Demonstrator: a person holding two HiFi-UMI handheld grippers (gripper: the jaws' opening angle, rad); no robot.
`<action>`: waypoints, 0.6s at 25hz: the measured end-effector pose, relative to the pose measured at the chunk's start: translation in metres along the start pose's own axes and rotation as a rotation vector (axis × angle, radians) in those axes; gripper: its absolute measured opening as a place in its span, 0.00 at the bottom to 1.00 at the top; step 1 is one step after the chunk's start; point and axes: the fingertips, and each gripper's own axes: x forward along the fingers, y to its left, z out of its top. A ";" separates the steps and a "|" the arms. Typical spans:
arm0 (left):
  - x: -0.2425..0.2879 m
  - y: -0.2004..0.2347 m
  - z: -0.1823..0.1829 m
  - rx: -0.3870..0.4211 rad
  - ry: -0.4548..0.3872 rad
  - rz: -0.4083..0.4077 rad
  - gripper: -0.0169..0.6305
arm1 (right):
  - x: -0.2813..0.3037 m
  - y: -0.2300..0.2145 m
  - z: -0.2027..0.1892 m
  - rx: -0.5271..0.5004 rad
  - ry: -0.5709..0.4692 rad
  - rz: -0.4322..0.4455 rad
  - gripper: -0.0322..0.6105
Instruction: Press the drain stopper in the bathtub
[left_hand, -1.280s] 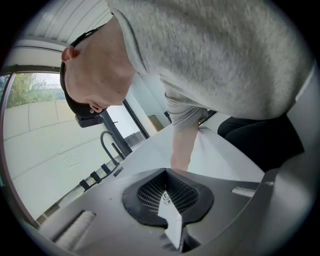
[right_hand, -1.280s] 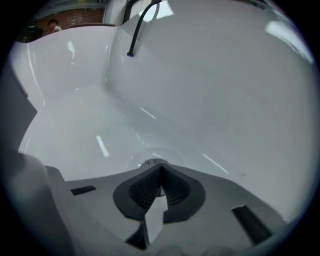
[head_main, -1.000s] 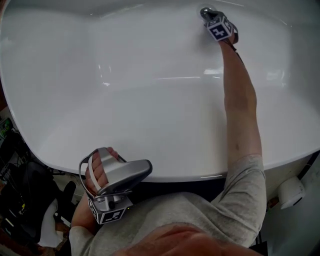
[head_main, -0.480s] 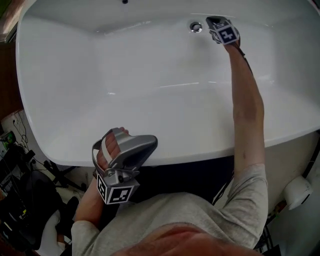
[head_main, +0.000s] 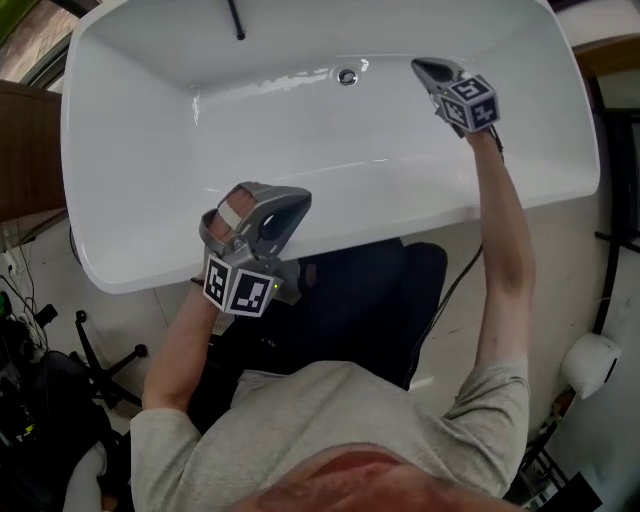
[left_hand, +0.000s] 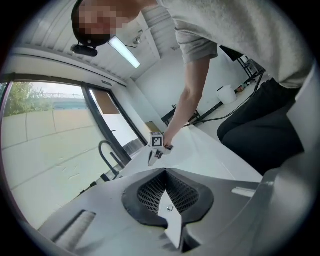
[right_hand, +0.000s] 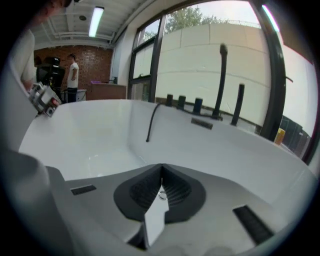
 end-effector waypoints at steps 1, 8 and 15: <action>0.001 0.000 0.001 0.005 -0.003 0.001 0.04 | -0.027 0.010 0.022 0.001 -0.052 0.007 0.05; 0.000 0.023 -0.001 -0.014 -0.031 0.098 0.04 | -0.221 0.124 0.138 0.056 -0.446 0.085 0.05; -0.038 0.076 0.058 -0.222 -0.170 0.235 0.04 | -0.368 0.253 0.167 0.137 -0.706 0.072 0.05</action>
